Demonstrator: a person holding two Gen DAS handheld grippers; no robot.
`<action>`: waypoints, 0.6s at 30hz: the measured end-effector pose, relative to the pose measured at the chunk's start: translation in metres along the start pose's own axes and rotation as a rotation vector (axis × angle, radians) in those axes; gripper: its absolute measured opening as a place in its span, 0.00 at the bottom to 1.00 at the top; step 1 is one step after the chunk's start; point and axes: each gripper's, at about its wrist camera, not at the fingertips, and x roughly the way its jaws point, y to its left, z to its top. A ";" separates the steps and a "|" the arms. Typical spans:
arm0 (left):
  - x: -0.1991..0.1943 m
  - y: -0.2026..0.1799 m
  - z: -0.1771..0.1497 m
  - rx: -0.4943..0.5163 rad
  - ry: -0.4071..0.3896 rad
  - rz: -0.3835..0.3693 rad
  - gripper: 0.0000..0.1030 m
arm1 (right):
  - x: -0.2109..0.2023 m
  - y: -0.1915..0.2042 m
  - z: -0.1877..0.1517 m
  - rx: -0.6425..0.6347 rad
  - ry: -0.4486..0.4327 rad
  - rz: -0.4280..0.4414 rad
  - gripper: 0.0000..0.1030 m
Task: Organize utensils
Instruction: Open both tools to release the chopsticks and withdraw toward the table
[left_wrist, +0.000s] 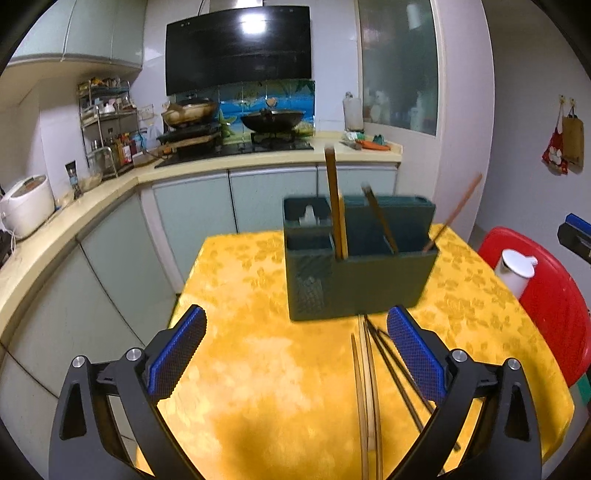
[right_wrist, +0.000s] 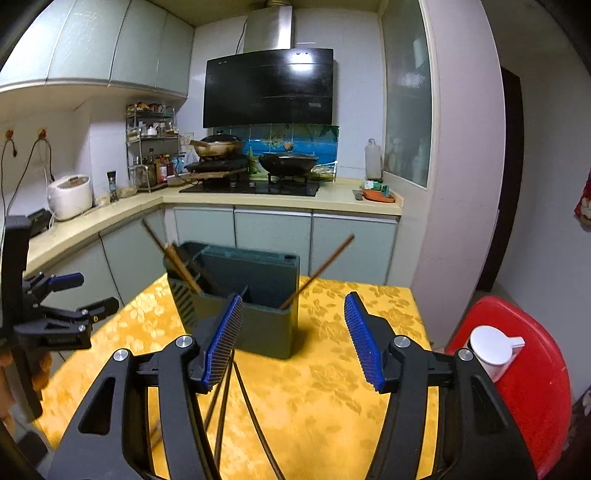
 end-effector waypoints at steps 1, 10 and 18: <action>-0.001 -0.001 -0.008 0.001 0.009 0.000 0.92 | -0.001 0.001 -0.006 -0.004 0.004 -0.002 0.54; 0.006 -0.007 -0.084 0.049 0.093 -0.001 0.92 | 0.001 0.002 -0.085 -0.002 0.122 -0.001 0.54; -0.002 -0.016 -0.123 0.082 0.116 -0.022 0.92 | -0.003 0.003 -0.122 0.018 0.167 0.022 0.54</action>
